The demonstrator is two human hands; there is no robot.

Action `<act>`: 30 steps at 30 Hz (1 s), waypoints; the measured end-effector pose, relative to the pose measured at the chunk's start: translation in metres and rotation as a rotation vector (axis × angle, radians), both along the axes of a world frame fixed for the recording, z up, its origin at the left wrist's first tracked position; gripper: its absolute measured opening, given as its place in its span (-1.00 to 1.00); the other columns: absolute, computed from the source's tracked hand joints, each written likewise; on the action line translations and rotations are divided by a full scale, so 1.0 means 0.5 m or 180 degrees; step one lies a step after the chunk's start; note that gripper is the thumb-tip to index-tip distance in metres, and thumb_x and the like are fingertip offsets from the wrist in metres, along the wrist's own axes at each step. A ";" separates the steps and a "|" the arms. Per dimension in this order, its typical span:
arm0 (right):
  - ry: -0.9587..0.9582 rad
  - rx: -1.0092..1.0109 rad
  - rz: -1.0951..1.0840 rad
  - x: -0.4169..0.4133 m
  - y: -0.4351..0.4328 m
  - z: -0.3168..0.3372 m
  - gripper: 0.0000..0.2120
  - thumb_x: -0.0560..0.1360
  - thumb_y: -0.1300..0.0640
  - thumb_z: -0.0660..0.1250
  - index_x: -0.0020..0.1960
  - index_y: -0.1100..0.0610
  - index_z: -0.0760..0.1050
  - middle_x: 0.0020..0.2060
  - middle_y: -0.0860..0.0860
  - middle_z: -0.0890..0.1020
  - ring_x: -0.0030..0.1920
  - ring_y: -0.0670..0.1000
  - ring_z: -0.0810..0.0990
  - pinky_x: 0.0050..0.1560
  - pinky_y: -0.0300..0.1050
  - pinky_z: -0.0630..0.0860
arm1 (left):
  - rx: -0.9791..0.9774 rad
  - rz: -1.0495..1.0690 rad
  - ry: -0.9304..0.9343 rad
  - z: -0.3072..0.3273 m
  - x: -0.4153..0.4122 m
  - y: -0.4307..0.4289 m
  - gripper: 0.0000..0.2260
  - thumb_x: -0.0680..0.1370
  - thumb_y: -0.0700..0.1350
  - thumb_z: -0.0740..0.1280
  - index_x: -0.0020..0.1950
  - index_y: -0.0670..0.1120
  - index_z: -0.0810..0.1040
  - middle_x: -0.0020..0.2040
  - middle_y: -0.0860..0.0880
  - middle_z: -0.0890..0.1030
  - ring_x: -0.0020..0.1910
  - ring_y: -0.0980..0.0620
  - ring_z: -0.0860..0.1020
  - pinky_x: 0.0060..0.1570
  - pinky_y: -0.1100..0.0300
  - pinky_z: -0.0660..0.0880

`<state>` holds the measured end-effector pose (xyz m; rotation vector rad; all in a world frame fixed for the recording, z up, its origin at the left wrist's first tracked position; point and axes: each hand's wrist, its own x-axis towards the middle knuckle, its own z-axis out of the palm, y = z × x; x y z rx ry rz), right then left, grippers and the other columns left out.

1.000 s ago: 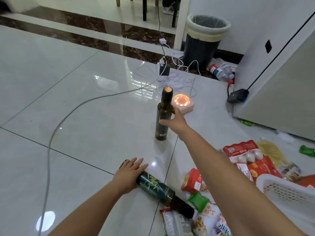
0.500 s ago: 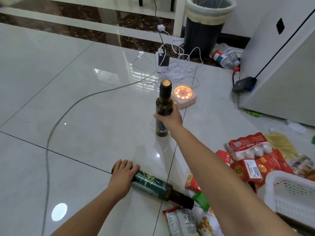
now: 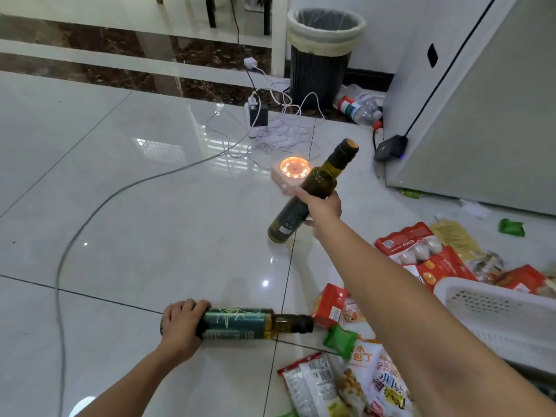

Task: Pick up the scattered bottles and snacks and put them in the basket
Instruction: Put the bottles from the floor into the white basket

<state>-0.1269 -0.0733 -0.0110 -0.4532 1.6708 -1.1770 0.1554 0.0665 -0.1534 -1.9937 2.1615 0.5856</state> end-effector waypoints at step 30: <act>0.0464 0.0801 -0.3171 -0.524 0.707 0.149 -0.44 0.35 0.01 0.51 0.20 0.26 0.40 0.05 0.16 0.56 0.05 0.26 0.59 0.05 0.19 0.59 | 0.1475 -0.1376 0.2363 0.351 -0.828 0.098 -0.50 0.38 -0.23 0.49 0.28 -0.07 0.44 0.06 -0.05 0.55 0.12 -0.09 0.51 0.15 0.07 0.45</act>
